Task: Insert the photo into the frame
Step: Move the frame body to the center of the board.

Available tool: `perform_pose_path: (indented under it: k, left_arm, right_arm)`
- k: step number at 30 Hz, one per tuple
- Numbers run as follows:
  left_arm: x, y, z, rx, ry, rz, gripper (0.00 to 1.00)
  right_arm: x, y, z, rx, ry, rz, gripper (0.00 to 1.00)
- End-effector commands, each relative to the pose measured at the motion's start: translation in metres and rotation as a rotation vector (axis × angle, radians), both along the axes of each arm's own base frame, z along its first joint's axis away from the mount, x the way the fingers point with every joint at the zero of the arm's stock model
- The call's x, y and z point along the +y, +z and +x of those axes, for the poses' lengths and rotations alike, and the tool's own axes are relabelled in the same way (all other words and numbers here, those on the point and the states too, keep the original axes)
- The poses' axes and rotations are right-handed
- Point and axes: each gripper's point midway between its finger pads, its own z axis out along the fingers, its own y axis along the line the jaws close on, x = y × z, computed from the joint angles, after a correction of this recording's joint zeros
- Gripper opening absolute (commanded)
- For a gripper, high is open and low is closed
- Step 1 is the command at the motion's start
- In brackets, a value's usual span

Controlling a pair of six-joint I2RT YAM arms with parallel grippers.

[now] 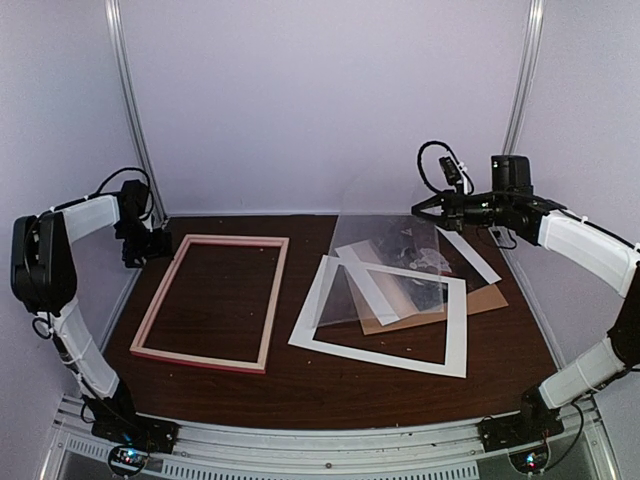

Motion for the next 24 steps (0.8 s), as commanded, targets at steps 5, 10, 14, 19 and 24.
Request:
perform_pose_path:
  k: [5, 10, 14, 19, 24]
  left_arm:
    - [0.029, -0.053, 0.002, 0.201, -0.026, 0.105, 0.89]
    - [0.021, -0.072, 0.007, 0.235, -0.046, 0.051, 0.88]
    - [0.009, -0.085, 0.004, 0.249, -0.050, -0.019, 0.80]
    - [-0.002, -0.096, -0.005, 0.242, -0.044, -0.078, 0.69]
    - [-0.020, -0.105, -0.014, 0.248, -0.071, -0.084, 0.58]
  right_arm:
    - [0.000, 0.029, -0.010, -0.090, 0.036, 0.046, 0.00]
    - [-0.003, 0.026, -0.014, -0.087, 0.028, 0.043, 0.00]
    - [-0.003, 0.027, -0.014, -0.082, 0.024, 0.044, 0.00]
    - [-0.004, 0.036, -0.016, -0.095, 0.022, 0.033, 0.00]
    - [-0.005, 0.038, -0.015, -0.095, 0.016, 0.027, 0.00]
